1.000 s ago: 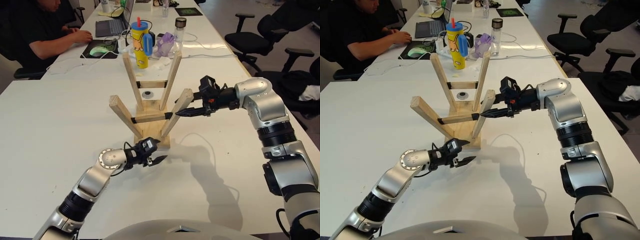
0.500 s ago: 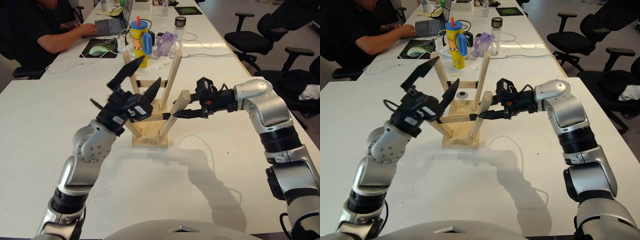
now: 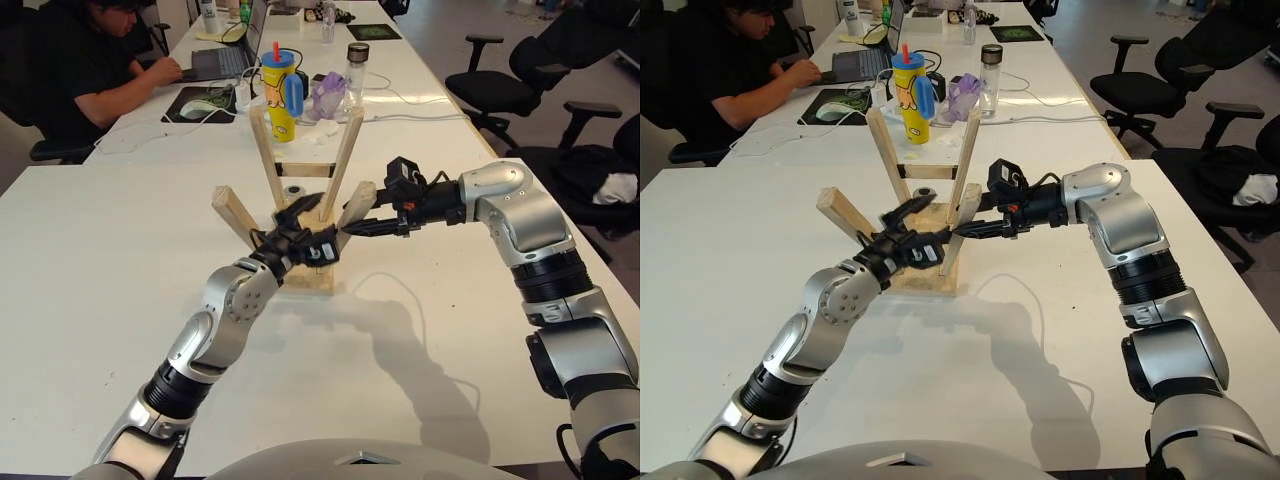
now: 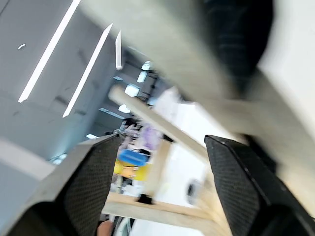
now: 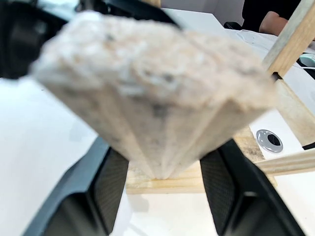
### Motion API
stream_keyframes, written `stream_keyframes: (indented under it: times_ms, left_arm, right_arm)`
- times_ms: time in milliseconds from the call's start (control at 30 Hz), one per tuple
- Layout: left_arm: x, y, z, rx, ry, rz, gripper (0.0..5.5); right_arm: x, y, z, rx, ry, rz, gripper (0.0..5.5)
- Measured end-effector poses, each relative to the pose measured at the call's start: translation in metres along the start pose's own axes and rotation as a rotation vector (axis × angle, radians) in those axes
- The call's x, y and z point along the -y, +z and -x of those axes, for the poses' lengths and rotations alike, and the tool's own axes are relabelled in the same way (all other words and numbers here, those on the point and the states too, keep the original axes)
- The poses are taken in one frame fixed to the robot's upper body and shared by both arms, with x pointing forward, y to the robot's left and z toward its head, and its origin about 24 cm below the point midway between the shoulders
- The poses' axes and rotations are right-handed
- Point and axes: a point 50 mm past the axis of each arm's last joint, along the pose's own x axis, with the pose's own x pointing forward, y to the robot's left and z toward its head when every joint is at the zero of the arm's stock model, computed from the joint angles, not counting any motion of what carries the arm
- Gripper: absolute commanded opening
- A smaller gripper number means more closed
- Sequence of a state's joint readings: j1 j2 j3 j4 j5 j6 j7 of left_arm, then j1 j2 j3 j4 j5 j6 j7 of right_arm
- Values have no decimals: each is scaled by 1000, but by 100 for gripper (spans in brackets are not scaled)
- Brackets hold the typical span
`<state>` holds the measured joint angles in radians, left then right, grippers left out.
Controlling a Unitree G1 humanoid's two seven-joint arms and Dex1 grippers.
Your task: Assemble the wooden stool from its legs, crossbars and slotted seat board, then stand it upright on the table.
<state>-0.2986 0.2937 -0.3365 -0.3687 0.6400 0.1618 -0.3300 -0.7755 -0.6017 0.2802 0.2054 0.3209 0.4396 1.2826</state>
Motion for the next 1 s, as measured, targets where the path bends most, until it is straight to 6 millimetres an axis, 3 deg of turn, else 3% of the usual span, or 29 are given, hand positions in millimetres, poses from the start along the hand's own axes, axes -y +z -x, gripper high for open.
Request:
stream_keyframes:
  times_ms: [100,167,233,333,467,600,633,667,700,767,833,1000]
  left_arm:
    - [-49,18,-1,104,268,-36,320]
    - [-56,20,-1,106,306,-62,320]
    - [-40,9,-8,37,191,-102,320]
    - [20,-18,-6,-114,-184,-159,320]
    - [23,-17,-3,-118,-233,-199,320]
    - [17,-14,-3,-73,-89,134,320]
    - [3,-5,-3,-6,16,235,320]
    - [-17,6,0,83,137,290,320]
    - [-39,18,6,184,251,293,320]
    - [-55,30,24,326,330,287,320]
    - [-38,20,43,308,257,317,320]
    - [4,-16,87,186,39,396,320]
  right_arm:
    - [0,0,0,-1,0,1,204]
    - [0,0,0,-1,-1,1,204]
    - [0,0,-1,-1,0,0,204]
    - [0,2,-1,9,4,6,204]
    - [1,0,-2,1,3,3,204]
    - [-1,-2,-5,51,-9,27,204]
    - [-2,-2,-7,88,-16,34,204]
    - [-3,-3,-9,120,-24,32,241]
    - [-4,-3,-11,149,-33,24,243]
    - [-8,-16,-15,157,-43,-44,280]
    - [-10,-20,-17,173,-51,-72,314]
    - [-12,-19,-10,198,-98,-51,317]
